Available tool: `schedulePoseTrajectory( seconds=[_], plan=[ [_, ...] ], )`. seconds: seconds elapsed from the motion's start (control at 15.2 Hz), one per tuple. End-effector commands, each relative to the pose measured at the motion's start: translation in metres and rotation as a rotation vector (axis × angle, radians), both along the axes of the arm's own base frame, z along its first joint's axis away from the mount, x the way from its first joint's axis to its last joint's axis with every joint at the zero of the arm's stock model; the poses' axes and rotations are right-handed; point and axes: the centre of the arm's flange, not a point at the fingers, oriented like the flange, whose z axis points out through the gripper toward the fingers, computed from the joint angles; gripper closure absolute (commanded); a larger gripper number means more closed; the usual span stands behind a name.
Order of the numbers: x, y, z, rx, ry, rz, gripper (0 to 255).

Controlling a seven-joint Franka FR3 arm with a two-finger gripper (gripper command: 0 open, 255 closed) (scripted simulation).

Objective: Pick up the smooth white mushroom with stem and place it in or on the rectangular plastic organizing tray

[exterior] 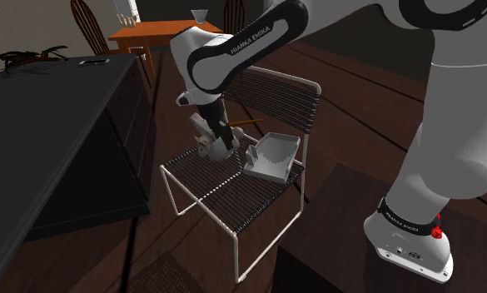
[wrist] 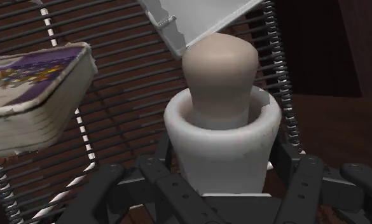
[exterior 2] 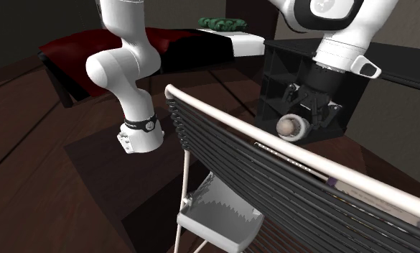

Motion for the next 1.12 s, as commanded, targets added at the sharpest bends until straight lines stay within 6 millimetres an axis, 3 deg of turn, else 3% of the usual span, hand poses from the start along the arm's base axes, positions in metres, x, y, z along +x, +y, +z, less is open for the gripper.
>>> schedulePoseTrajectory(
  seconds=[0.0,0.92,1.06],
  plan=[
    [-0.009,-0.025,0.003,0.0,0.0,0.001,255],
    [-0.057,-0.204,0.007,0.0,0.0,0.001,255],
    [-0.059,-0.213,0.002,0.0,0.0,0.001,255]
  ],
)
